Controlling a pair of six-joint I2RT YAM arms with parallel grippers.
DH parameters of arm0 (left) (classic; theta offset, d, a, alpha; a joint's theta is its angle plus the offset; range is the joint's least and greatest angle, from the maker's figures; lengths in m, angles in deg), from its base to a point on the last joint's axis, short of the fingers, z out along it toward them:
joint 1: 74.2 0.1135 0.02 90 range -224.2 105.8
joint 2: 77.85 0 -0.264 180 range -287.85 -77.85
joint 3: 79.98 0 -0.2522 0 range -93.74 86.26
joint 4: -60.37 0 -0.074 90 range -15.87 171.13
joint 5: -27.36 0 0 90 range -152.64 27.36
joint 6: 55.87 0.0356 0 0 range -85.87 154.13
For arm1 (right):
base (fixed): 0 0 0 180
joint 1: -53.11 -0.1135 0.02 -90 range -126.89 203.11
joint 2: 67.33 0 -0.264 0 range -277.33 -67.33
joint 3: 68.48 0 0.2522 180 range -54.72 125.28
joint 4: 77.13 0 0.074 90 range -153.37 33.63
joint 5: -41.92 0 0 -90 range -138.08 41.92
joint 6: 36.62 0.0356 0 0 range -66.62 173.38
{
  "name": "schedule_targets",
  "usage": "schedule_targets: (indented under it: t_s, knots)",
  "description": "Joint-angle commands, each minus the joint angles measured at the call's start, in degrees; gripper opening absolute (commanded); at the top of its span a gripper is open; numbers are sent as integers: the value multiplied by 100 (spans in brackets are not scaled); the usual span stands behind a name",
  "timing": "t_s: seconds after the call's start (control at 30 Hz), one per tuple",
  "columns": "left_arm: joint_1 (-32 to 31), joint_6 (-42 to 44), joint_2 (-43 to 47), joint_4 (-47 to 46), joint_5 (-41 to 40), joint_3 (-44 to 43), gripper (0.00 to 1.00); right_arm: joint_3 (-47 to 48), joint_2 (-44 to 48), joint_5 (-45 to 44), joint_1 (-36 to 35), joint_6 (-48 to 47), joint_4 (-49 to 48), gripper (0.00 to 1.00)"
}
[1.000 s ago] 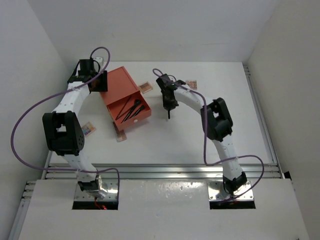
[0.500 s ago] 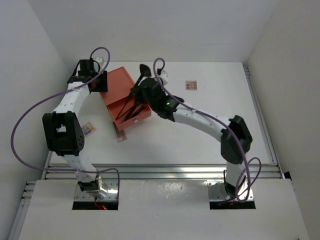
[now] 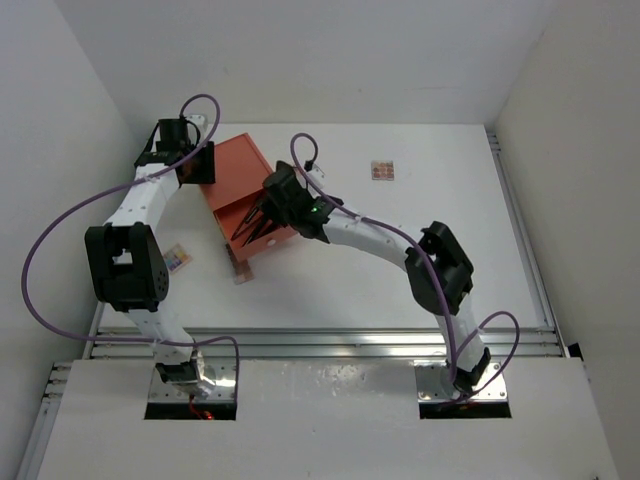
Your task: Organize the makeup
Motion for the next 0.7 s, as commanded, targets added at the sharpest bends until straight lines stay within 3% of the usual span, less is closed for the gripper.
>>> schedule_targets:
  t_s: [0.0, 0.43, 0.57, 0.67]
  knots:
    - [64, -97, 132, 31, 88, -86, 54, 256, -187, 378, -72, 659, 108, 0]
    - [64, -97, 132, 31, 88, -86, 54, 511, -415, 687, -213, 827, 389, 0]
    - [64, -97, 132, 31, 141, -86, 54, 528, -451, 810, -204, 696, 240, 10]
    - [64, -97, 132, 31, 141, -86, 54, 677, -503, 897, -213, 590, 292, 25]
